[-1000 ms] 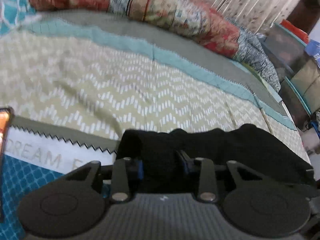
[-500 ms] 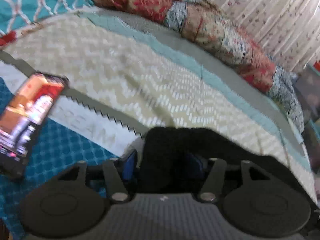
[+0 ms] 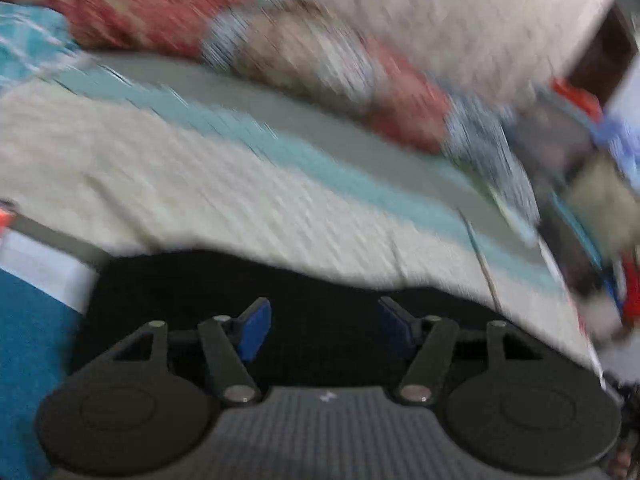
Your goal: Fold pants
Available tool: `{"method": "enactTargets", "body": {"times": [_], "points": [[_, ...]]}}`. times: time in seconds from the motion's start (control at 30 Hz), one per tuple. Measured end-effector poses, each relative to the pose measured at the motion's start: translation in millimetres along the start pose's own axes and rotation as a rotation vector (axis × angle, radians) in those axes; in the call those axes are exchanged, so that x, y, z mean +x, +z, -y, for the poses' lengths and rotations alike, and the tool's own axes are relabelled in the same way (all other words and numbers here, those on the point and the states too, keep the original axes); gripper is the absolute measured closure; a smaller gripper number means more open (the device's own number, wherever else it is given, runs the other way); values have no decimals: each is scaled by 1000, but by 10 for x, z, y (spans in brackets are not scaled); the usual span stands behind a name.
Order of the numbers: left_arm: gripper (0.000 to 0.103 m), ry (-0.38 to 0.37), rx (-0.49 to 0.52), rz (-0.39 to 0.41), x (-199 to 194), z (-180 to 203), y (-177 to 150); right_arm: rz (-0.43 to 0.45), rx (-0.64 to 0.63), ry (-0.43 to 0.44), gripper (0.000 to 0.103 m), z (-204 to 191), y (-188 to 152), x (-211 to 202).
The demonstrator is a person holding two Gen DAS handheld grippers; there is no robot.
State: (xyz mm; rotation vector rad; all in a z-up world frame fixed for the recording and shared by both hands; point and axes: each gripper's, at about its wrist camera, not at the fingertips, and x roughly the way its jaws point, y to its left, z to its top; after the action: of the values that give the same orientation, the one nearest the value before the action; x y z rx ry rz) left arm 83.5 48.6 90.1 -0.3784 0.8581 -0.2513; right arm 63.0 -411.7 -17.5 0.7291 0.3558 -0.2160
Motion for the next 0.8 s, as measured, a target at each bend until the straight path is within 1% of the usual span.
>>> {"method": "enactTargets", "body": {"times": [0.07,0.1,0.13,0.17,0.23,0.27,0.3,0.37,0.43,0.47,0.5,0.53,0.63,0.67,0.7,0.77,0.8], "points": [[43,-22,38,-93,300,217,-186,81,97,-91,57,472,36,-226],[43,-11,49,-143,455,303,-290,112,136,-128,57,666,49,-310],[43,10,67,-174,566,374,-386,144,172,-166,56,809,16,-367],[43,50,108,-183,664,453,-474,166,193,-198,55,912,-8,-396],[42,112,229,-148,718,630,-598,190,214,-246,50,1105,-2,-413],[42,137,265,-151,746,692,-623,194,216,-265,49,1208,19,-390],[42,150,275,-154,758,723,-630,191,210,-275,49,1268,39,-356],[42,155,253,-170,775,721,-577,188,199,-274,49,1382,109,-281],[42,149,211,-180,738,660,-502,196,199,-243,49,1438,185,-209],[42,147,191,-183,742,646,-482,198,201,-234,49,1632,279,-244],[42,148,181,-184,741,624,-477,199,200,-235,49,1695,344,-229],[42,152,178,-185,753,618,-476,200,199,-236,49,1695,365,-168],[42,177,192,-184,768,675,-516,200,202,-230,49,1848,426,-155],[41,186,197,-183,775,690,-524,201,203,-226,49,1858,444,-131],[40,190,200,-182,777,705,-534,200,206,-217,49,1982,499,-168],[37,195,201,-180,778,721,-546,205,220,-208,49,2020,541,-155],[37,197,202,-179,778,729,-550,207,224,-202,51,2027,560,-154]]}}
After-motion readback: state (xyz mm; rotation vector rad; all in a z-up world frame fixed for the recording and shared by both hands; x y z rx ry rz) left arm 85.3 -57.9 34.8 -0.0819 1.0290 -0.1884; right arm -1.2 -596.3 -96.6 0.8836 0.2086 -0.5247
